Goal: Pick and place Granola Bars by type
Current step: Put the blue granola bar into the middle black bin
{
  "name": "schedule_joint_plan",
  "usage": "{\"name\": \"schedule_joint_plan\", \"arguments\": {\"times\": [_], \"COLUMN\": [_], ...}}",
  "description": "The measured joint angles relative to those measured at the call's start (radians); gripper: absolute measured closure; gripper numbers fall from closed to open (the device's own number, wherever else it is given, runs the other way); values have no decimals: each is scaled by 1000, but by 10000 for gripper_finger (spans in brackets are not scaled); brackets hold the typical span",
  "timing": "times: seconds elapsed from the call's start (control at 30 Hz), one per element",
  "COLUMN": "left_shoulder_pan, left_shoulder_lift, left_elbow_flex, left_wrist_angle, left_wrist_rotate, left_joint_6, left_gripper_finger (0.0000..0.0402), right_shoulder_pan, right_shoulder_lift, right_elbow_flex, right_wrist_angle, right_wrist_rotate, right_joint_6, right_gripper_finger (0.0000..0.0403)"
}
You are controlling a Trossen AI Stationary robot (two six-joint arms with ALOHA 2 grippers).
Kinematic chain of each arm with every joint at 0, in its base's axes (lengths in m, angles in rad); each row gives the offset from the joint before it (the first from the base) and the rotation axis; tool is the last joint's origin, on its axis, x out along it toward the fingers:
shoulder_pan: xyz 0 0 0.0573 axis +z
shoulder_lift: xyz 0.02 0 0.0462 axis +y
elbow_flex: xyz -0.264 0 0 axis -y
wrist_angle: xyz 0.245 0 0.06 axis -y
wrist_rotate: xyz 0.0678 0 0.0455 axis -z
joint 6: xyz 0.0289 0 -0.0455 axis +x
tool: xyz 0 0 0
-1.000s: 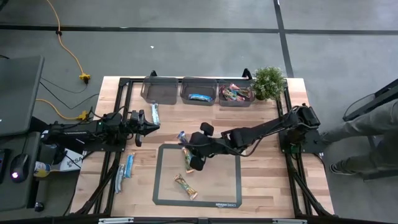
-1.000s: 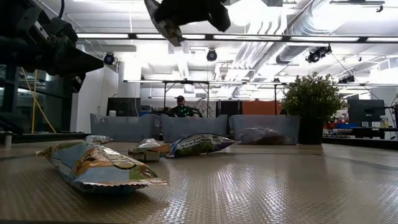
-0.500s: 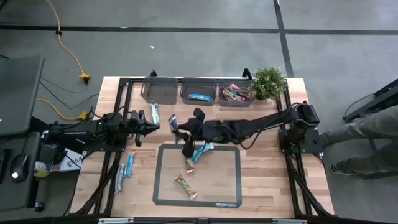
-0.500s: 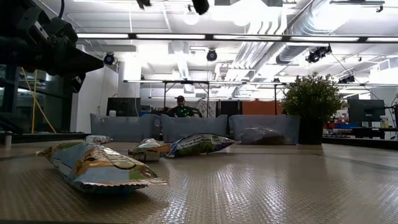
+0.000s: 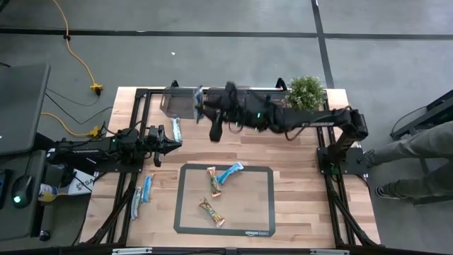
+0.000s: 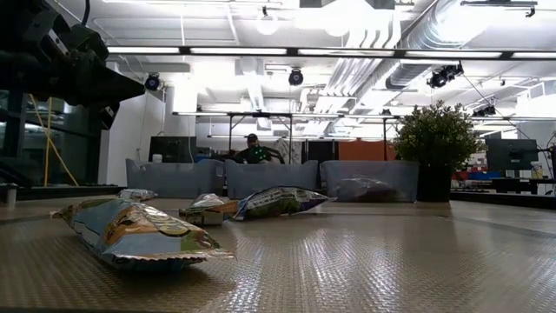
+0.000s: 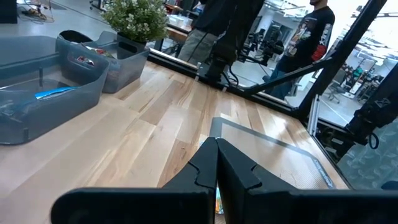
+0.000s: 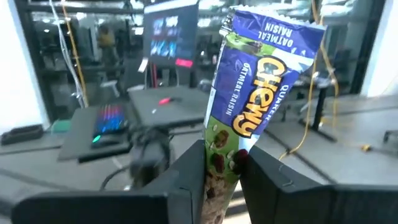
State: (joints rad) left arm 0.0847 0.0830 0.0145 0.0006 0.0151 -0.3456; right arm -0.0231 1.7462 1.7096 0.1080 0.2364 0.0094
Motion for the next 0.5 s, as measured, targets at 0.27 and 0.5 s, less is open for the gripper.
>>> {"name": "schedule_joint_plan", "arguments": {"times": [0.27,0.5], "left_shoulder_pan": [0,0], "left_shoulder_lift": [0,0], "left_elbow_flex": [0,0], "left_wrist_angle": [0,0], "left_wrist_rotate": [0,0], "left_joint_6": [0,0], "left_gripper_finger": [401,401], "right_shoulder_pan": [-155,-291], "right_shoulder_lift": [-1,-1], "right_elbow_flex": [154,177], "right_wrist_angle": [-78,-134], "right_wrist_rotate": [-64,-100], "right_joint_6": [-46,26], "right_gripper_finger": [325,325]}}
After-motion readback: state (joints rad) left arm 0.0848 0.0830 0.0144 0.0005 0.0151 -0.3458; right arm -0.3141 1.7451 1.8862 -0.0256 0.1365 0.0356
